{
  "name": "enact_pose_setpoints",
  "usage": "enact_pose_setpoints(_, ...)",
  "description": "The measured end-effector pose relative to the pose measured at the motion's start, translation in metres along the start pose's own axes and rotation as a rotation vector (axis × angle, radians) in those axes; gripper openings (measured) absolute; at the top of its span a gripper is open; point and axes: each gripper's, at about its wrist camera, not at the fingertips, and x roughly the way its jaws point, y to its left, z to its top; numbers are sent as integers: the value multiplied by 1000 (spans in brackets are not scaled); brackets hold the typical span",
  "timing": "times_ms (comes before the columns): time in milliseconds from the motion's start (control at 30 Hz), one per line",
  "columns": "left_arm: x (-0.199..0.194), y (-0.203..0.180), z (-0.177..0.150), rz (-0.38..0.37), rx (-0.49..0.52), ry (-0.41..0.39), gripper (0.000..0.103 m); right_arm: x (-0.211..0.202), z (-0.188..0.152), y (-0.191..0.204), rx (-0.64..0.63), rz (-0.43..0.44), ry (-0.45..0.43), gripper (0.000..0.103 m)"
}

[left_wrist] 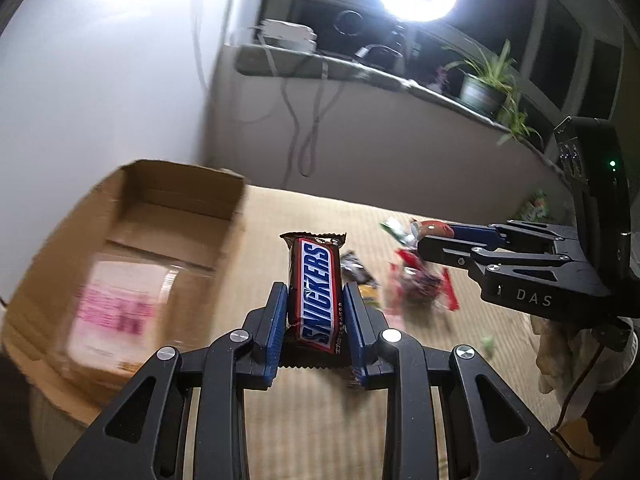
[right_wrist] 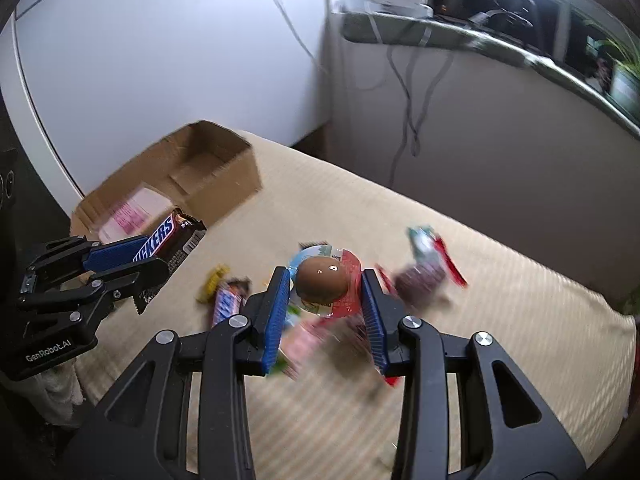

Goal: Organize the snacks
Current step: 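Carry the Snickers bar into the box with the left tool and release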

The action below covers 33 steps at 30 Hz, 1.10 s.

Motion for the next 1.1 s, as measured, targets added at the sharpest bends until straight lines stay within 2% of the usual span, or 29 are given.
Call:
enact_pose_setpoints(400, -13, 53, 7, 80, -62, -31, 27, 38, 56, 59, -94, 55, -6, 38)
enact_pose_setpoints(700, -11, 84, 8, 114, -99, -27, 27, 75, 79, 91, -130, 92, 18, 38)
enact_pose_setpoints(1100, -8, 96, 7, 136, -115, -17, 27, 115, 95, 105, -131, 132, 65, 38)
